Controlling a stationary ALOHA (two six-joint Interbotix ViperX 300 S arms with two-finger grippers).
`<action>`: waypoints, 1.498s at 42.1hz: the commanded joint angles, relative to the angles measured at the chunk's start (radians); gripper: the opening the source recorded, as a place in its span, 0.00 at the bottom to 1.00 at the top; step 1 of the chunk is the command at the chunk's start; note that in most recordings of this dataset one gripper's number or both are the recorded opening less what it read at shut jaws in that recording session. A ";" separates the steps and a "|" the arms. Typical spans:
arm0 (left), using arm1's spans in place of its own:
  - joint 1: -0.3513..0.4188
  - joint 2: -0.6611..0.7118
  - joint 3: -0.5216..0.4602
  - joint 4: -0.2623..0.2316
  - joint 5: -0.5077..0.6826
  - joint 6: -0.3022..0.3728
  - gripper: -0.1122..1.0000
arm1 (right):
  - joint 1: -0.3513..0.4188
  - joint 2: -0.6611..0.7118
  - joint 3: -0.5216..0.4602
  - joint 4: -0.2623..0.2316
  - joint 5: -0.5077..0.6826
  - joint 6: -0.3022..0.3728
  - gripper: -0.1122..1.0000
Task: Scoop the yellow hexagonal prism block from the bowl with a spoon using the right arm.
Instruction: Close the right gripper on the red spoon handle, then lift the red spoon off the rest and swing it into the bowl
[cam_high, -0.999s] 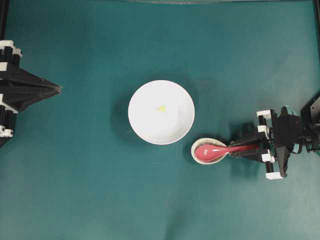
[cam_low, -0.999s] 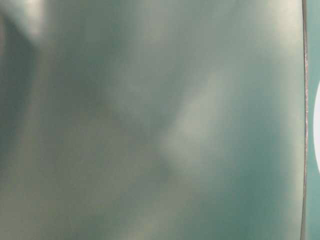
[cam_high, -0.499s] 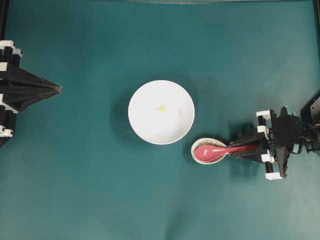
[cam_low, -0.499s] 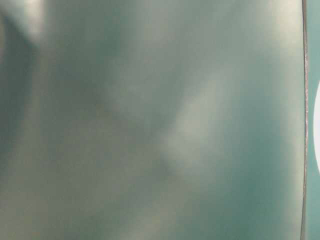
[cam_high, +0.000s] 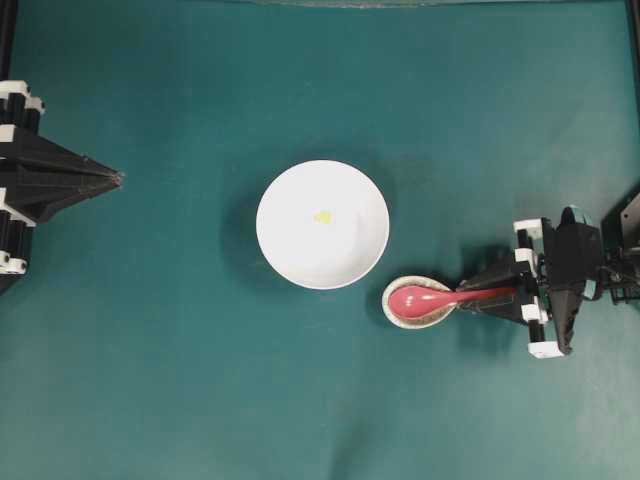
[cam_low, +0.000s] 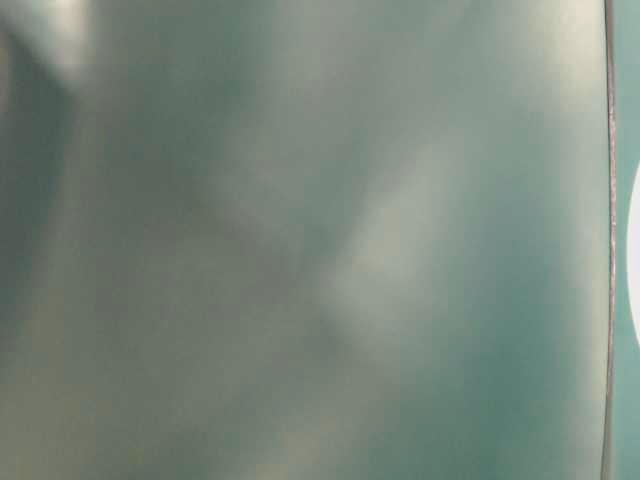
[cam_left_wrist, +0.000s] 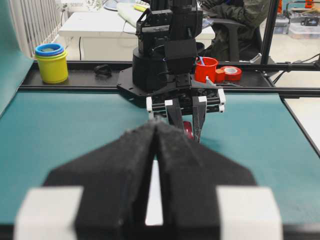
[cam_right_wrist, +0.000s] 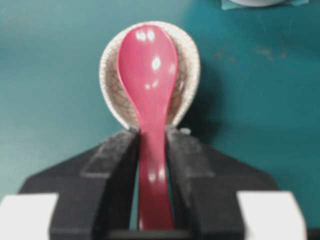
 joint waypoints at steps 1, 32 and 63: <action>0.000 0.009 -0.015 0.002 -0.005 0.000 0.10 | 0.005 -0.014 -0.003 0.003 0.003 0.002 0.36; 0.000 0.009 -0.015 0.003 -0.008 0.002 0.10 | 0.003 -0.044 0.002 0.003 0.043 -0.032 0.54; 0.000 0.009 -0.015 0.003 -0.011 0.002 0.10 | 0.003 -0.044 -0.003 0.000 0.040 -0.098 0.44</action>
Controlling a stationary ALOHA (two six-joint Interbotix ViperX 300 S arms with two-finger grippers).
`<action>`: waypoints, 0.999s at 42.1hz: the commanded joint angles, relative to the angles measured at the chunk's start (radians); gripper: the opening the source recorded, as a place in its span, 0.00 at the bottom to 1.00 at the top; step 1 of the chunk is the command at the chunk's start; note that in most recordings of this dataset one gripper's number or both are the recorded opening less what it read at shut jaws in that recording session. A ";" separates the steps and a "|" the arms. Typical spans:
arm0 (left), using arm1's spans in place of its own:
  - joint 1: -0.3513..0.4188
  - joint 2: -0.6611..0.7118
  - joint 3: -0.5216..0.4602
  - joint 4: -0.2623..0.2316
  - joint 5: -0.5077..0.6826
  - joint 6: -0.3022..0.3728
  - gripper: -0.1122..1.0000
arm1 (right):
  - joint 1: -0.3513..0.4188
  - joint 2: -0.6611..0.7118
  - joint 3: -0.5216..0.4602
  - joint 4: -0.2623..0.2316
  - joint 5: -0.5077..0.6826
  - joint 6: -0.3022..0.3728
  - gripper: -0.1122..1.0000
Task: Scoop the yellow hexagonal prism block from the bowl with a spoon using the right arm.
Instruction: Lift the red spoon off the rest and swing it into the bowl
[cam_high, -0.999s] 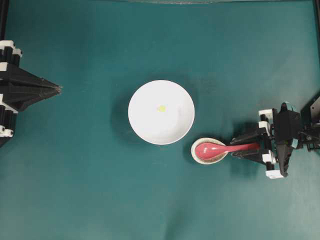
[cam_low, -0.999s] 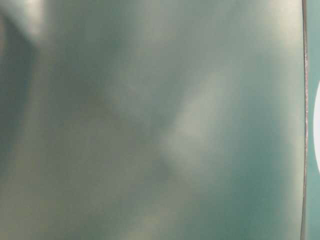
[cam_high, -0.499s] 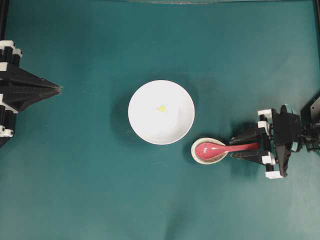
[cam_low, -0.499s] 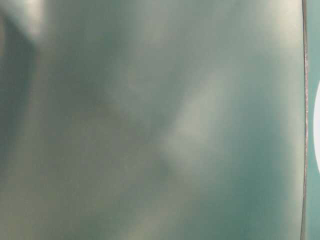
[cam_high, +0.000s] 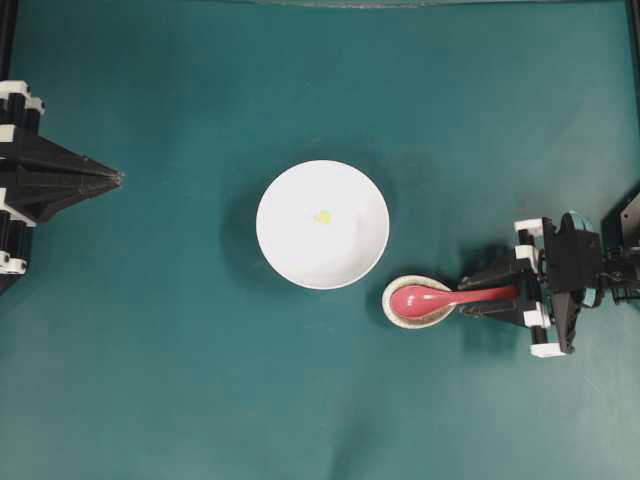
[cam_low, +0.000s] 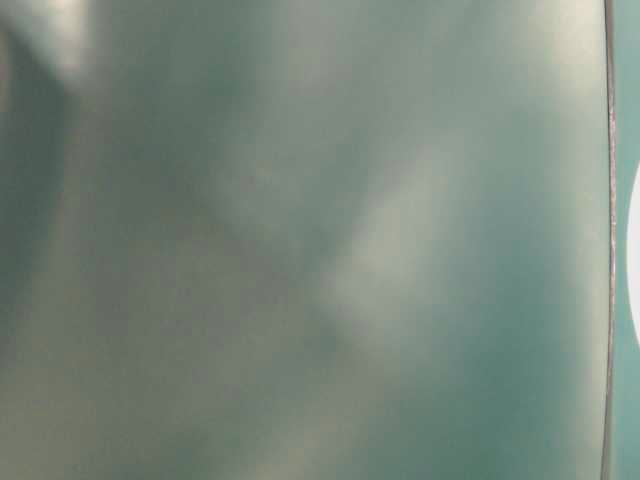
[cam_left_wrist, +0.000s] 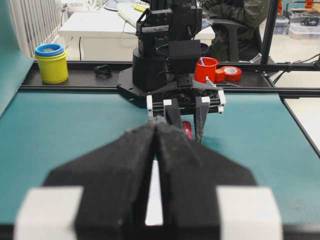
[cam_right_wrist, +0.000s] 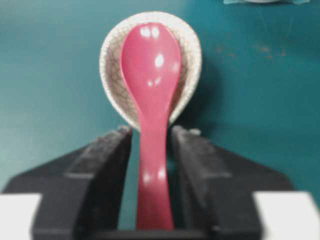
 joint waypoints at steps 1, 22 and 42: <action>0.000 0.011 -0.015 0.003 -0.009 0.000 0.10 | 0.002 -0.018 -0.005 -0.002 -0.009 -0.005 0.41; 0.000 0.011 -0.015 0.003 -0.005 0.002 0.10 | 0.002 -0.137 -0.003 -0.006 0.038 -0.003 0.30; 0.000 0.011 -0.015 0.011 0.009 0.012 0.10 | -0.064 -0.497 -0.057 -0.002 0.499 -0.032 0.30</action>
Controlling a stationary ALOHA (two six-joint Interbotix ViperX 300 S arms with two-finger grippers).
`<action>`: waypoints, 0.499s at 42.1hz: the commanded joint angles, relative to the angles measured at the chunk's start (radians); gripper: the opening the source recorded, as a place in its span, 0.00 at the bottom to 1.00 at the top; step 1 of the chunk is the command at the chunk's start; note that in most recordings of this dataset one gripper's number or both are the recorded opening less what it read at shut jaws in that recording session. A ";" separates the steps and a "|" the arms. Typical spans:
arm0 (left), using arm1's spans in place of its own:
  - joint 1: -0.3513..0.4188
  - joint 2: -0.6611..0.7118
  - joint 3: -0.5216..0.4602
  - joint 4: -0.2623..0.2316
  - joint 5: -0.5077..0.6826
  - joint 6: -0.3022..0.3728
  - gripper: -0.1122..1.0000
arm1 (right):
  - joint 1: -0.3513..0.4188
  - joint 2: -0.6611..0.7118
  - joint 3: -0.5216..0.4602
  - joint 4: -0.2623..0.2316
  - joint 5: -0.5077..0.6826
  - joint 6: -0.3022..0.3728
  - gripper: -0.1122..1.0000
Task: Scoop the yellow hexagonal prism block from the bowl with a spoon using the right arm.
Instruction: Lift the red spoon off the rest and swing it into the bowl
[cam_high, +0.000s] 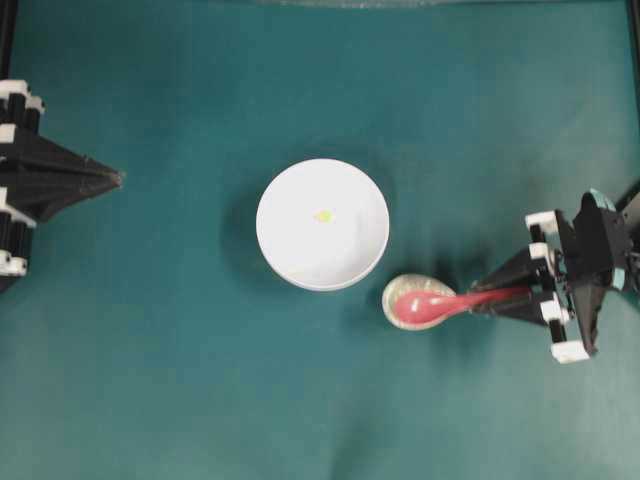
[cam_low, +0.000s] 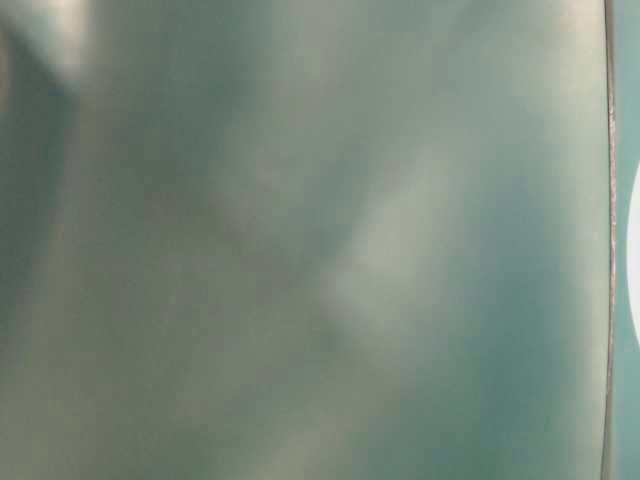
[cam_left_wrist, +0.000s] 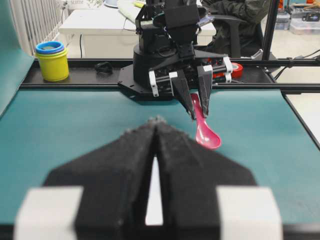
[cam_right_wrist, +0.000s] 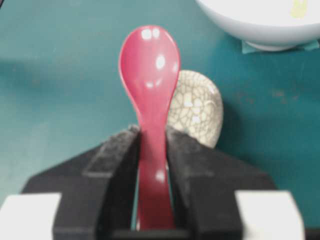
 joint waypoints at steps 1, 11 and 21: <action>0.000 0.009 -0.015 0.008 0.000 0.002 0.10 | -0.031 -0.078 -0.040 0.002 0.115 -0.011 0.30; 0.000 0.009 -0.015 0.008 0.015 0.003 0.10 | -0.169 -0.196 -0.172 -0.005 0.503 -0.043 0.30; 0.000 0.009 -0.015 0.009 0.051 0.005 0.10 | -0.304 -0.207 -0.360 -0.044 0.830 -0.060 0.30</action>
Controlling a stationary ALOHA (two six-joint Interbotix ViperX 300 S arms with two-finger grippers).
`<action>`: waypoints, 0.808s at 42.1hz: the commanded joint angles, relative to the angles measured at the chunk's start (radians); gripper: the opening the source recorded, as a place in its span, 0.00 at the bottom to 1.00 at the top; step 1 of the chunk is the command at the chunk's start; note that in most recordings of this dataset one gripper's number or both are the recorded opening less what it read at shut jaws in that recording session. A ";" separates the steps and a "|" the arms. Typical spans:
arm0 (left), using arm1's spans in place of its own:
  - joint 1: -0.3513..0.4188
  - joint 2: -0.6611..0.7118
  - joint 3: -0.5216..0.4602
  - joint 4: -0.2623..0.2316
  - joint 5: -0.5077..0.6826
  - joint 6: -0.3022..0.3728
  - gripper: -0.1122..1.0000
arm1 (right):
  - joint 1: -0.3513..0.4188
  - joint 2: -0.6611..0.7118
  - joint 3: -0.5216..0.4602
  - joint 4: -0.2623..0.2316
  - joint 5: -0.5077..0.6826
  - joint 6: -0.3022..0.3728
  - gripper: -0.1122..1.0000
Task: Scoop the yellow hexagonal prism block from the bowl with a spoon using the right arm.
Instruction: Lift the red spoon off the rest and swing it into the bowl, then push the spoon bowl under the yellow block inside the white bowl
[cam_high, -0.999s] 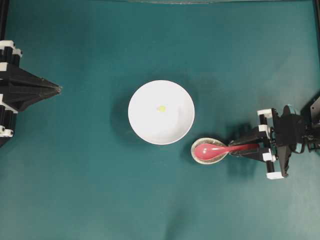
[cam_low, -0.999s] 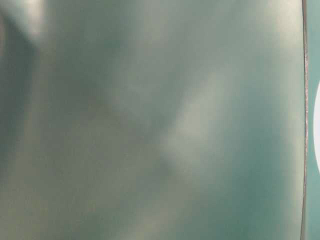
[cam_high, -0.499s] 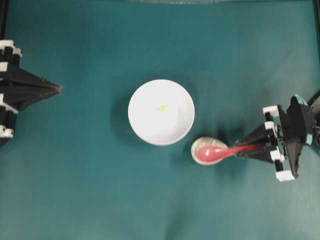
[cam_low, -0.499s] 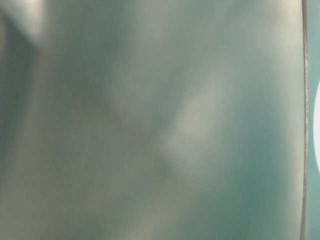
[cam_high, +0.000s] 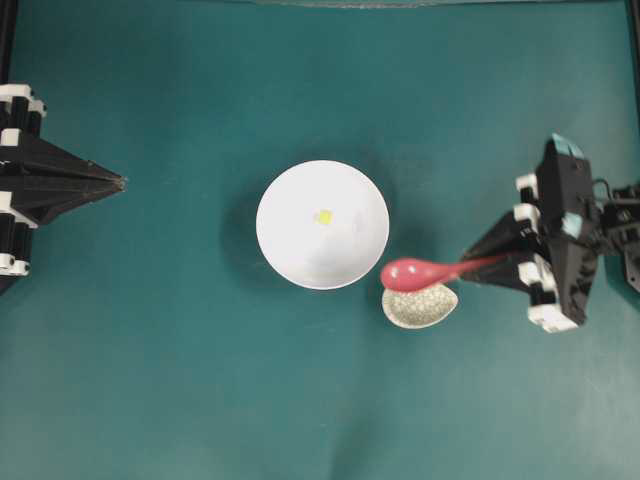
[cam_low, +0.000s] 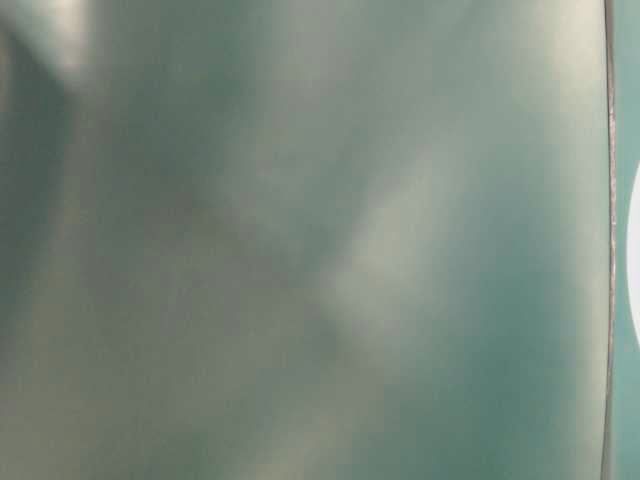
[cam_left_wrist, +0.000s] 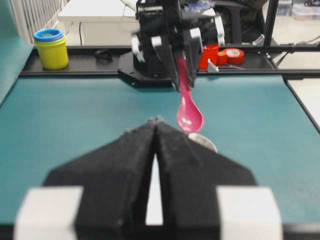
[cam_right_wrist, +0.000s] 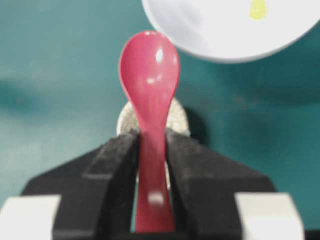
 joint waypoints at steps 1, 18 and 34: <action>0.000 0.009 -0.015 0.003 0.006 0.002 0.10 | -0.049 0.000 -0.100 -0.023 0.117 -0.002 0.30; 0.000 0.009 -0.017 0.006 0.011 0.002 0.10 | -0.184 0.149 -0.344 -0.078 0.426 0.006 0.30; 0.000 0.009 -0.017 0.008 0.011 0.002 0.10 | -0.199 0.328 -0.509 -0.114 0.563 0.020 0.30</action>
